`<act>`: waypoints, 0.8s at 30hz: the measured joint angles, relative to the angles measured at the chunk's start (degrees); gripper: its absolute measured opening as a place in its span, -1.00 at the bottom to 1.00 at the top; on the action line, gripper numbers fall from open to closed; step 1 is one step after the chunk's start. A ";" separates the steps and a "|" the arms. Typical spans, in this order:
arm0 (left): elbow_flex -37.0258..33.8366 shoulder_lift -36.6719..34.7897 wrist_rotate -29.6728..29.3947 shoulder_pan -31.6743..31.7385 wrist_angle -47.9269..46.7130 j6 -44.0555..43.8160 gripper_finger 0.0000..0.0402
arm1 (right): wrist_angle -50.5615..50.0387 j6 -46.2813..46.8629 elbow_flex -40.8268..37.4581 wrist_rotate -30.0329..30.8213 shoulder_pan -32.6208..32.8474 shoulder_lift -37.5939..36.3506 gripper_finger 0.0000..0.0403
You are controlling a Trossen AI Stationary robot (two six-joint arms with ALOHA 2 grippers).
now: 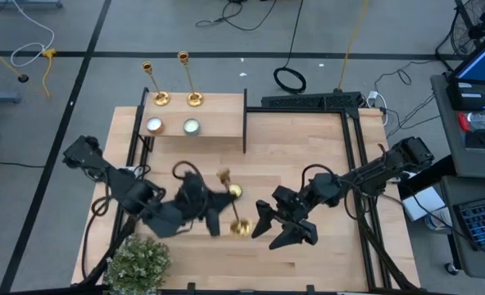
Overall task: Pick & Place candle stick holders
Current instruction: Put the gold candle holder on the shelf
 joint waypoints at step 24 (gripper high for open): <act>-0.11 -3.27 11.36 47.73 -15.90 26.12 -0.92 | -2.02 1.47 0.00 -3.97 -8.33 0.02 0.32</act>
